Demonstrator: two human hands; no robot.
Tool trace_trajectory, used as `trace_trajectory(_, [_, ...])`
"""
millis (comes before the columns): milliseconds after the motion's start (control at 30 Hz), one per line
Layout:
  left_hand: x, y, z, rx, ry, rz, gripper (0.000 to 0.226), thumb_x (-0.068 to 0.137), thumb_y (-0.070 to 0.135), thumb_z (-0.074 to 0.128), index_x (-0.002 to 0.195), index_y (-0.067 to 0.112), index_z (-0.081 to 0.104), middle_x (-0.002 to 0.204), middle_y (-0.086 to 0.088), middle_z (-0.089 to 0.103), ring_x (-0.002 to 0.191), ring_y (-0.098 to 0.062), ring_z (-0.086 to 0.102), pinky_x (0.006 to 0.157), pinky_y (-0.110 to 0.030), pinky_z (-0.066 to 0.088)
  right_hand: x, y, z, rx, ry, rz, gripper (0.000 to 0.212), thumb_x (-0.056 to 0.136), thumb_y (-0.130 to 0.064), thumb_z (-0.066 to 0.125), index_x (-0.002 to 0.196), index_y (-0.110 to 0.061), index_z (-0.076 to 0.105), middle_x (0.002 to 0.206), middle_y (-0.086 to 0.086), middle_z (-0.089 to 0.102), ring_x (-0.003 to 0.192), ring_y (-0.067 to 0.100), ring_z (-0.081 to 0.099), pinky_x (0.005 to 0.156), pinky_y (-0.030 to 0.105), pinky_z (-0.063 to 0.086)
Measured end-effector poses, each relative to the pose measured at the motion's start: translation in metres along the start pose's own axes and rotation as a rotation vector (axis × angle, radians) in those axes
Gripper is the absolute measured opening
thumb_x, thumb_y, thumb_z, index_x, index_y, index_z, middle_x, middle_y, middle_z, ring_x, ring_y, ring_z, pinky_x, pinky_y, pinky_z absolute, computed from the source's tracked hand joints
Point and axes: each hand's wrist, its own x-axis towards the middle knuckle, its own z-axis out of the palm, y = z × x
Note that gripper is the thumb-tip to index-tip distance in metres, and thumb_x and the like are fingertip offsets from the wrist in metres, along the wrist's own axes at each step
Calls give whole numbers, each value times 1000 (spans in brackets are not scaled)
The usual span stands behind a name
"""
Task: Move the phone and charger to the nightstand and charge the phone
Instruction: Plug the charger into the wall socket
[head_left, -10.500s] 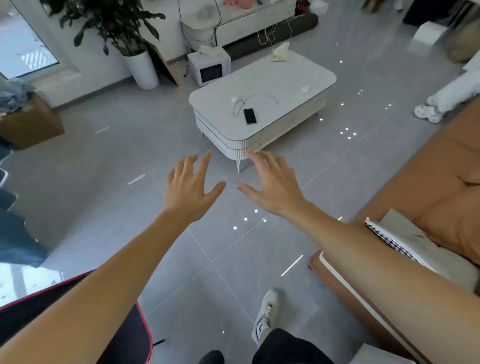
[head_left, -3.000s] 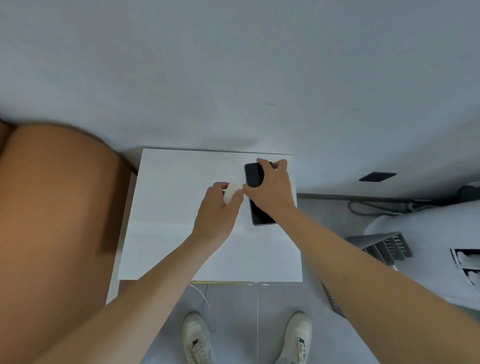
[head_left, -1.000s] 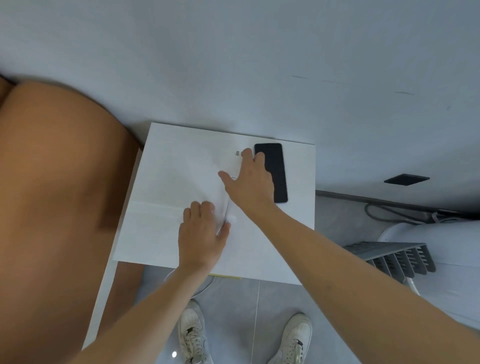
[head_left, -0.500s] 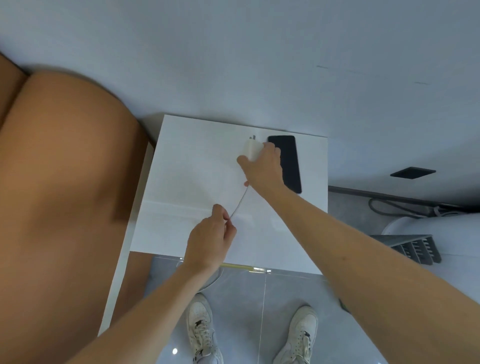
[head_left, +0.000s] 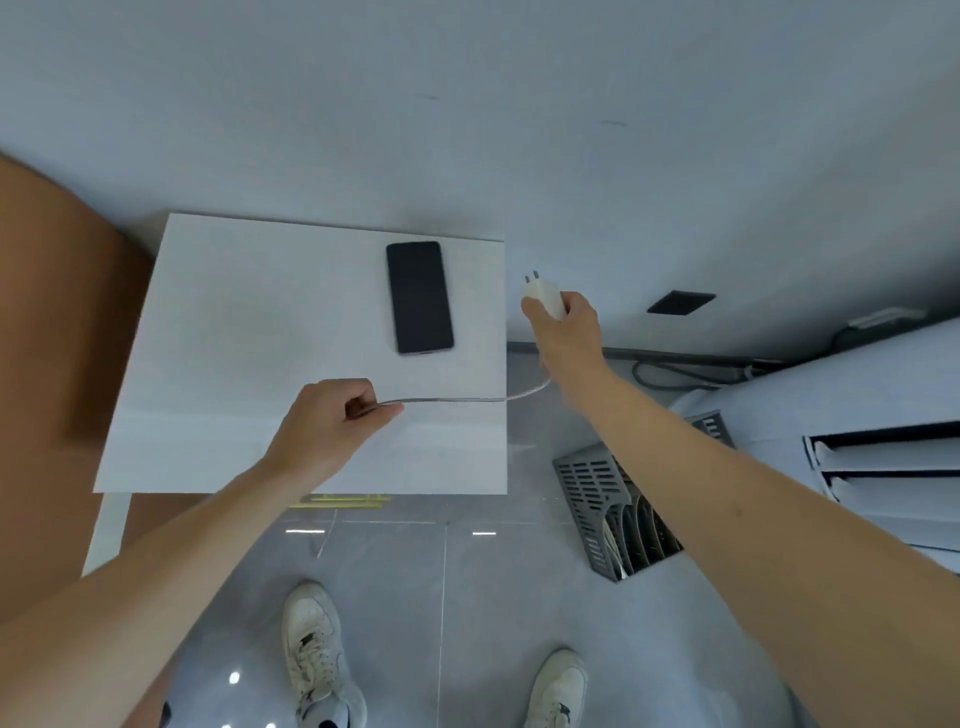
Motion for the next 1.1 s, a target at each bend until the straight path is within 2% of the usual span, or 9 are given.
trace_trajectory(167, [5, 35, 44, 9, -15, 21, 44, 90, 44, 72, 57, 27, 47, 49, 12, 39, 49, -8, 34, 53, -27, 28, 14, 51, -82, -10, 87, 0, 40, 97, -37, 64, 125, -10, 54, 108, 9, 60, 80, 16, 57, 65, 32, 50])
trace_trajectory(233, [15, 54, 64, 3, 1, 48, 46, 91, 41, 72, 56, 24, 46, 48, 11, 41, 47, -8, 35, 52, -27, 29, 21, 70, -112, -22, 134, -6, 36, 97, -37, 64, 122, -13, 53, 110, 10, 61, 81, 17, 57, 69, 37, 52])
trace_trajectory(333, [43, 85, 98, -7, 30, 108, 46, 90, 37, 75, 57, 19, 48, 49, 10, 44, 47, -8, 38, 52, -26, 31, 36, 99, -149, -26, 194, 10, 32, 97, -39, 63, 119, -19, 50, 111, 7, 61, 78, 13, 58, 66, 34, 51])
trace_trajectory(433, [80, 113, 136, -19, 18, 183, 45, 91, 35, 75, 59, 17, 48, 47, 12, 41, 46, -7, 36, 47, -15, 27, 58, 126, -174, -2, 218, 1, 36, 94, -40, 66, 121, -21, 51, 108, 4, 61, 81, 16, 61, 63, 30, 50])
trace_trajectory(567, [127, 139, 179, -1, -10, 283, 42, 91, 35, 71, 60, 18, 48, 45, 11, 41, 43, -8, 34, 43, -14, 28, 90, 158, -186, 25, 226, -25, 40, 92, -42, 69, 121, -24, 48, 102, -5, 56, 86, 8, 57, 62, 25, 44])
trace_trajectory(700, [168, 149, 209, 127, -36, 384, 43, 91, 30, 70, 59, 18, 46, 53, 5, 43, 52, -13, 38, 54, -29, 31, 130, 185, -186, 76, 220, -8, 54, 88, -45, 74, 129, -25, 47, 114, 2, 58, 101, 22, 61, 71, 32, 52])
trace_trajectory(833, [204, 140, 235, 259, -80, 453, 41, 93, 30, 67, 63, 9, 49, 53, 1, 45, 51, -17, 41, 54, -31, 34, 173, 208, -183, 88, 254, -74, 58, 83, -35, 81, 126, -24, 44, 116, 5, 58, 98, 24, 59, 75, 38, 53])
trace_trajectory(967, [232, 134, 257, 354, -83, 510, 42, 95, 33, 65, 63, 12, 48, 53, 2, 47, 51, -16, 43, 53, -31, 34, 207, 227, -179, 85, 312, -104, 57, 86, -35, 80, 128, -20, 44, 125, 13, 59, 99, 26, 59, 79, 38, 56])
trace_trajectory(1100, [250, 124, 275, 458, -65, 548, 42, 97, 34, 60, 63, 14, 48, 57, -2, 52, 56, -21, 48, 54, -32, 34, 233, 239, -172, 117, 315, -105, 47, 92, -45, 69, 124, -13, 56, 111, 16, 69, 71, 18, 63, 51, 26, 53])
